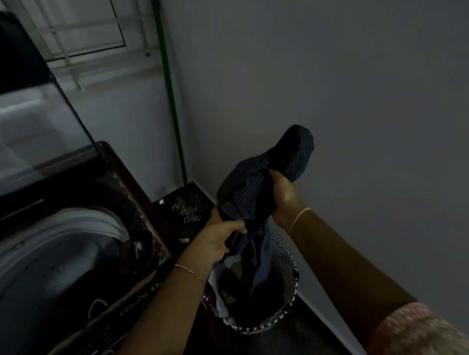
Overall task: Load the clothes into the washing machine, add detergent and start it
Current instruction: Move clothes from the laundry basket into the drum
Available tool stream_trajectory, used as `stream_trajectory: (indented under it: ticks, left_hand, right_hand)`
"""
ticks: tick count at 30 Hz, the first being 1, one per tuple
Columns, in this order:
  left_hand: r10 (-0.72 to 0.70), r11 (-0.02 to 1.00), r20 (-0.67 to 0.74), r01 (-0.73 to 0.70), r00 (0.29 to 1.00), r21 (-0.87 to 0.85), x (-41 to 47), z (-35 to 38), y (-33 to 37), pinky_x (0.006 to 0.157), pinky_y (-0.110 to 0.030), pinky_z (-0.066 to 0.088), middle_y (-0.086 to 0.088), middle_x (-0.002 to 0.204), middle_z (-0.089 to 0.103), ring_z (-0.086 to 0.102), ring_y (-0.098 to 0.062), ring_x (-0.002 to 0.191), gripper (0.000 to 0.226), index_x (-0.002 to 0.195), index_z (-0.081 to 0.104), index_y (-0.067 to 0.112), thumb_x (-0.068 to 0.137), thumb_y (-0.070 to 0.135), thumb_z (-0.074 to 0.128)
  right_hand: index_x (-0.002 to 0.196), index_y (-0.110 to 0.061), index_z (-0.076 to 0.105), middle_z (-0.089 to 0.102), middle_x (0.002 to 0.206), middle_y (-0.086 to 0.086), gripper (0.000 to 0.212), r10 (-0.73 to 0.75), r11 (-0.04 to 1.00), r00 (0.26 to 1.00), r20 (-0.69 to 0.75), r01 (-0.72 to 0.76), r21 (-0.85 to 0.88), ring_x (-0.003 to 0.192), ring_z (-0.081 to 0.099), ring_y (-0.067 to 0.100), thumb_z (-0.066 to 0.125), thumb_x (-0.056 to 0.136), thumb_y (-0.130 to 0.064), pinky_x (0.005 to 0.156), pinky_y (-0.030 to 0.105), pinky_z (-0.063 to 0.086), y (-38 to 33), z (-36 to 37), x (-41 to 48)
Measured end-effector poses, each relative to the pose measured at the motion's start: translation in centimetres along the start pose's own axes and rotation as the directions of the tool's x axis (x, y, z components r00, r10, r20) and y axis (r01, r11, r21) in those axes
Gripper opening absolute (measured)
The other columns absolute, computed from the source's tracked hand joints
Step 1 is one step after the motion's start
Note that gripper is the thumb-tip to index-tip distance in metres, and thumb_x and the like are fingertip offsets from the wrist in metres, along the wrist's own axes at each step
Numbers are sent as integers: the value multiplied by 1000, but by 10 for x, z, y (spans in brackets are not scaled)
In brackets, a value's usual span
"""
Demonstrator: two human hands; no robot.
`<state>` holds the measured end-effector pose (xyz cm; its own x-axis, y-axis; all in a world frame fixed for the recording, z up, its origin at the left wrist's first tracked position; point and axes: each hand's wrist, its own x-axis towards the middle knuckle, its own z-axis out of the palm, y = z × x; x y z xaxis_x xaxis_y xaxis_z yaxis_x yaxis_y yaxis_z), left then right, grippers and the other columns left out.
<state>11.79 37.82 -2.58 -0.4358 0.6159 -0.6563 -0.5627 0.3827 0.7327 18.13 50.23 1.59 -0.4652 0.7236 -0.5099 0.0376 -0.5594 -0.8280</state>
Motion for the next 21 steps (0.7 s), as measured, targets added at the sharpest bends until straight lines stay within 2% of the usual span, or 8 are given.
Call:
stream_trajectory:
  ticks: [2,3,7,12,14,16,18,21]
  left_hand:
    - [-30,999,55,31,998,-19,1,2,-1,72,-40,52,-6,127,60,55,-24,113,95,144,38,19,63,-8,79]
    - [-23,1000,57,24,998,-13,1,4,-3,73,-38,52,-7,129,59,55,-25,114,100,145,36,17,60,-4,84]
    - [74,997,-11,-74,997,31,2,10,-9,103,-49,42,-3,141,47,46,-26,129,123,151,17,27,54,8,91]
    - [203,979,-22,-202,979,35,46,7,-35,103,-44,47,-4,143,48,50,-22,127,133,145,34,24,28,25,97]
    - [207,972,-64,-199,976,122,37,11,-27,105,-44,45,-3,147,42,45,-22,132,138,144,35,24,21,37,96]
    - [218,974,-104,-208,970,94,16,16,-14,105,-40,44,-3,144,44,46,-24,129,111,142,39,16,46,22,94]
    - [201,979,-136,-205,970,-20,3,16,-4,97,-39,47,-11,133,54,55,-29,118,66,135,47,4,76,-3,75]
    - [129,978,-118,-146,985,-150,1,5,1,86,-42,51,-16,117,63,62,-30,98,37,124,56,8,88,-2,59]
  right_hand:
    - [127,-5,54,61,119,10,44,10,999,1000,-1,-10,47,105,59,30,44,95,-34,89,39,49,-3,8,-6]
    - [128,-5,54,61,121,11,45,21,997,1000,-2,-21,75,106,59,31,44,94,-34,90,41,50,-5,11,-7]
    - [127,-7,55,59,125,13,46,88,980,996,3,-87,180,111,56,34,40,96,-37,95,44,47,-12,20,-18]
    - [131,-6,53,56,130,15,50,108,943,993,52,-119,311,117,52,35,33,97,-37,104,48,41,-19,29,-30]
    - [131,-5,53,56,130,16,50,115,929,992,50,-125,349,118,52,35,33,97,-36,106,48,39,-20,34,-35]
    - [128,-4,54,57,128,15,49,123,915,991,58,-136,381,117,53,35,34,97,-35,106,48,40,-21,36,-40]
    - [125,-4,55,58,125,16,47,134,910,989,66,-149,388,115,54,35,34,97,-34,103,47,42,-23,35,-42]
    - [116,-1,58,62,113,18,43,151,923,984,91,-173,344,103,58,34,32,98,-31,88,45,49,-28,27,-46]
